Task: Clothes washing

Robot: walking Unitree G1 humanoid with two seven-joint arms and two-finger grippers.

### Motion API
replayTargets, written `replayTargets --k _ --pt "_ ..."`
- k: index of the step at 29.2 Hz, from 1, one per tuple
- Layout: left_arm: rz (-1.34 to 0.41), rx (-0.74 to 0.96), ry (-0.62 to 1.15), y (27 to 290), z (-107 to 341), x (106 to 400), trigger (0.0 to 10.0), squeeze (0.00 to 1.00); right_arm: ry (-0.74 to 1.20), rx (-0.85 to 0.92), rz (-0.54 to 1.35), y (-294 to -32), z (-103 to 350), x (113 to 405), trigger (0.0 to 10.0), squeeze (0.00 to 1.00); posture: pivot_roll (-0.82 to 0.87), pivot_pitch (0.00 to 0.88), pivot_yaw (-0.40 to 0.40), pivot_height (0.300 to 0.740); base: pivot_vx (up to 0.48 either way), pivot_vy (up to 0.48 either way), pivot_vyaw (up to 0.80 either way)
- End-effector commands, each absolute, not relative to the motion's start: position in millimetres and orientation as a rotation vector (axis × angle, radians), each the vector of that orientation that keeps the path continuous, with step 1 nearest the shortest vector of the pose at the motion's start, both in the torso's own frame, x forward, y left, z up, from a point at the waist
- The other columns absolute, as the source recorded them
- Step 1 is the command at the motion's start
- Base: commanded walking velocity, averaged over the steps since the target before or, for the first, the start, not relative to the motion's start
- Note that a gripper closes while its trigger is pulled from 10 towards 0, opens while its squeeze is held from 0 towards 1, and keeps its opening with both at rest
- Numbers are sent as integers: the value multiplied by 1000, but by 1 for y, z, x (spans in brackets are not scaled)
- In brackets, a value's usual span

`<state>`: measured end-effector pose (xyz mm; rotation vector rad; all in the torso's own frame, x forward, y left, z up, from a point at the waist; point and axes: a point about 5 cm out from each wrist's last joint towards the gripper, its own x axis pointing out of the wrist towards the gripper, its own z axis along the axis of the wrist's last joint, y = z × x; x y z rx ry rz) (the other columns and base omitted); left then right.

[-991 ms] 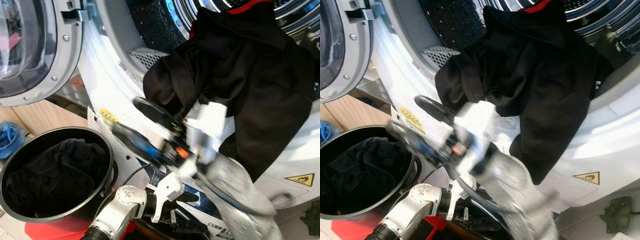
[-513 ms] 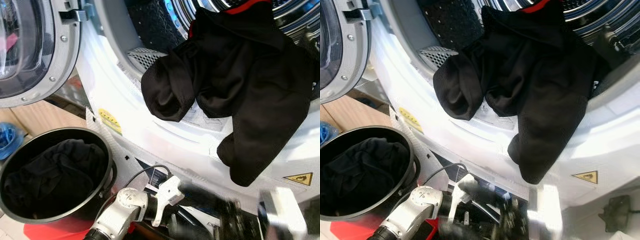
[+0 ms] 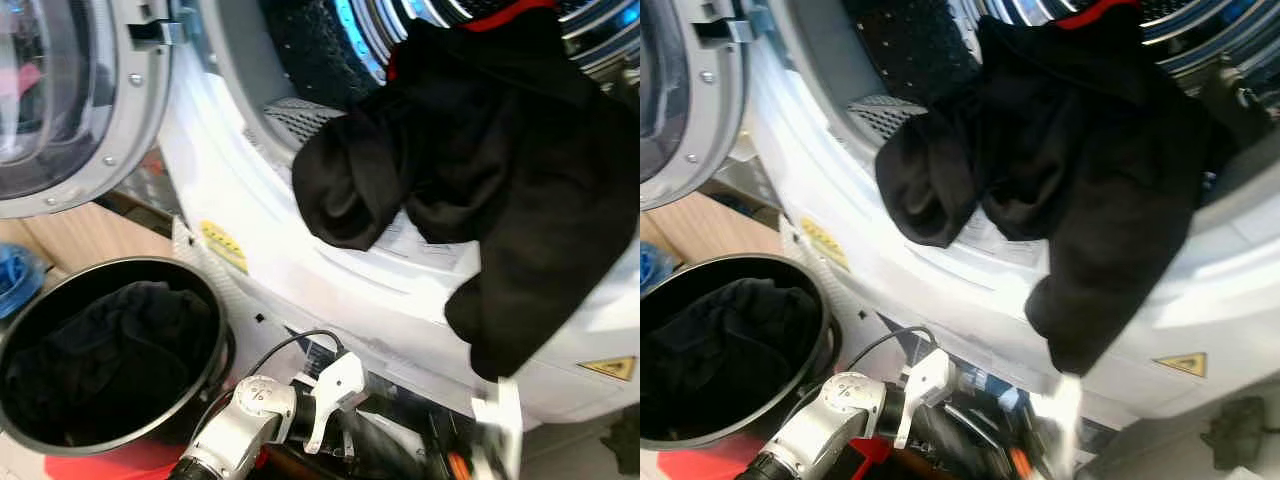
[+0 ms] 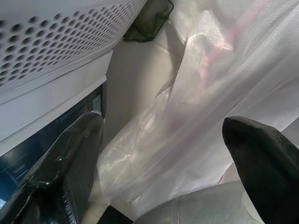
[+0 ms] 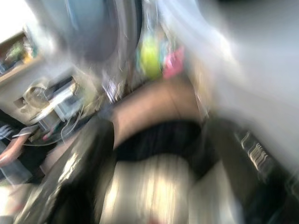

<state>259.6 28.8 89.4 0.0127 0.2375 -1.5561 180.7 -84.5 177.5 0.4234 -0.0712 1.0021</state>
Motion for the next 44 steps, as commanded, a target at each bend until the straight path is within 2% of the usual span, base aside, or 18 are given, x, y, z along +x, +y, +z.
replayTargets --k 1,3,5,8,11,16,19,22,23,25,31,32,34,38,44 --pt "-1556 24 249 30 87 258 10000 0 47 362 914 -77 162 180 10000 0 -68 180 -87 740 0 0 0" --pt "-1556 24 249 30 87 258 10000 0 67 355 894 -74 161 182 10000 0 -69 179 -89 740 0 0 0" --pt "-1550 24 247 30 87 259 10000 0 111 266 838 -65 156 189 10000 0 -75 183 -90 740 0 0 0" --pt "-1551 24 247 30 87 259 10000 0 187 250 849 -60 153 186 10000 0 -73 182 -90 740 0 0 0" --pt "-1551 25 247 29 87 259 10000 0 232 132 979 -55 156 171 10000 0 -81 185 -92 740 0 0 0" --pt "-1556 27 247 28 86 259 10000 0 283 42 995 -59 149 172 10000 0 -89 182 -98 740 0 0 0" --pt "-1585 -5 227 29 92 255 10000 0 120 214 905 -55 177 191 10000 0 -78 182 -101 740 0 0 0" --pt "-1575 2 232 35 91 253 10000 0 10 331 977 -50 201 187 10000 0 -76 181 -101 740 0 0 0" --pt "-1584 29 271 43 84 248 10000 0 -63 450 1051 -50 219 180 10000 0 -69 185 -98 740 0 0 0" --pt "-1583 76 325 52 71 243 10000 0 -116 511 1081 -53 231 176 10000 0 -71 187 -97 740 0 0 0" --pt "-1541 118 395 72 57 238 10000 0 -110 518 1092 -57 230 173 10000 0 -80 187 -94 740 0 0 0" --pt "-1495 146 433 89 53 236 10000 0 -98 515 1092 -58 229 173 10000 0 -77 184 -91 740 0 0 0" --pt "-1480 156 446 95 51 235 10000 0 -94 516 1095 -59 229 173 10000 0 -73 187 -88 740 0 0 0" --pt "-1399 165 466 127 52 224 10000 0 -74 511 1111 -60 228 171 10000 0 -60 191 -81 740 0 0 0" --pt "-1264 248 572 142 25 226 10000 0 -62 489 1097 -61 225 173 10000 0 -63 191 -80 740 0 0 0"
